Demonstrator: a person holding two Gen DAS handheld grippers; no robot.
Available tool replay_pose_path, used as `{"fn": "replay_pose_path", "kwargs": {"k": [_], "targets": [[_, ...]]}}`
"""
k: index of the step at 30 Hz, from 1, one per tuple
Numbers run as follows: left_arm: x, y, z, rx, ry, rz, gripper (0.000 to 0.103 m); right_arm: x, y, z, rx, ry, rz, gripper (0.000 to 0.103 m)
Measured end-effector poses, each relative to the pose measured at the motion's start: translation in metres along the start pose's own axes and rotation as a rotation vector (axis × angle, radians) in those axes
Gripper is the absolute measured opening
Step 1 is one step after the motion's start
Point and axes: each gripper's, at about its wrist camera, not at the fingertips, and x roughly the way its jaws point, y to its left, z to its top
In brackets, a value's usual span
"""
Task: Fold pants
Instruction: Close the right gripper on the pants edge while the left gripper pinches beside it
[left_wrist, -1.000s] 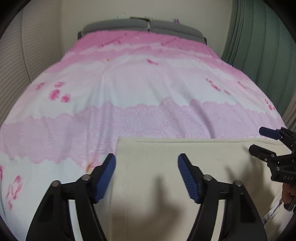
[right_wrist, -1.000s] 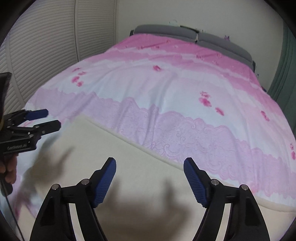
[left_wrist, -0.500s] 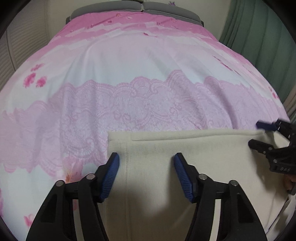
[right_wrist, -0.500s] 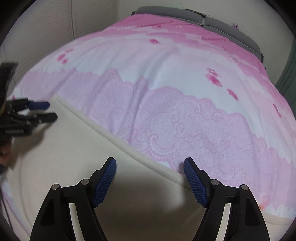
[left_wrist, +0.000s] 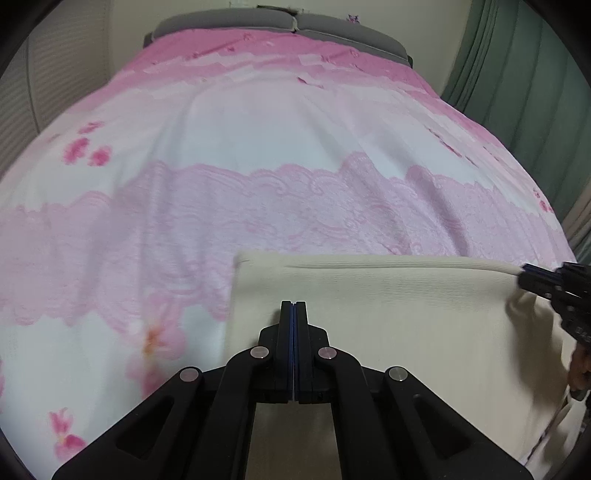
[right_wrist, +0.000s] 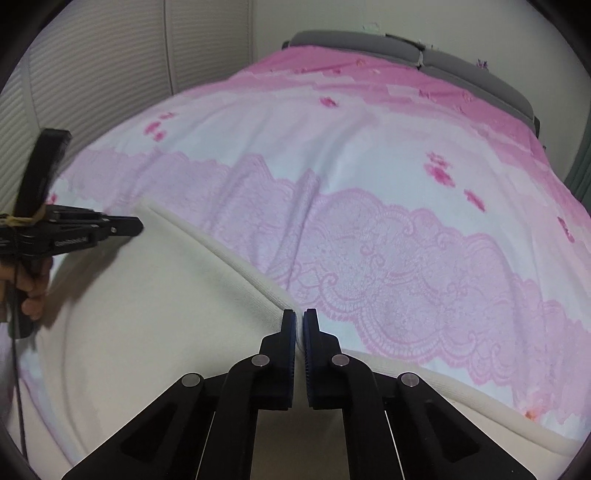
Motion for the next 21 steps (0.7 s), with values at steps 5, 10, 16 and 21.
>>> {"fn": "replay_pose_path", "kwargs": {"k": [5, 10, 16, 21], "targets": [[-0.007, 0.003, 0.001, 0.048, 0.007, -0.002, 0.002, -0.023, 0.014, -0.002, -0.045, -0.026, 0.01, 0.005], [-0.003, 0.012, 0.01, 0.031, -0.01, 0.043, 0.028, -0.026, 0.017, -0.007, -0.073, -0.02, 0.004, 0.005], [0.018, 0.01, 0.012, 0.076, 0.012, 0.048, 0.043, -0.017, 0.014, -0.009, -0.067, -0.017, 0.009, 0.005], [0.026, 0.009, 0.015, 0.05, 0.006, 0.032, 0.016, -0.009, 0.008, -0.01, -0.041, -0.016, 0.023, 0.005]]}}
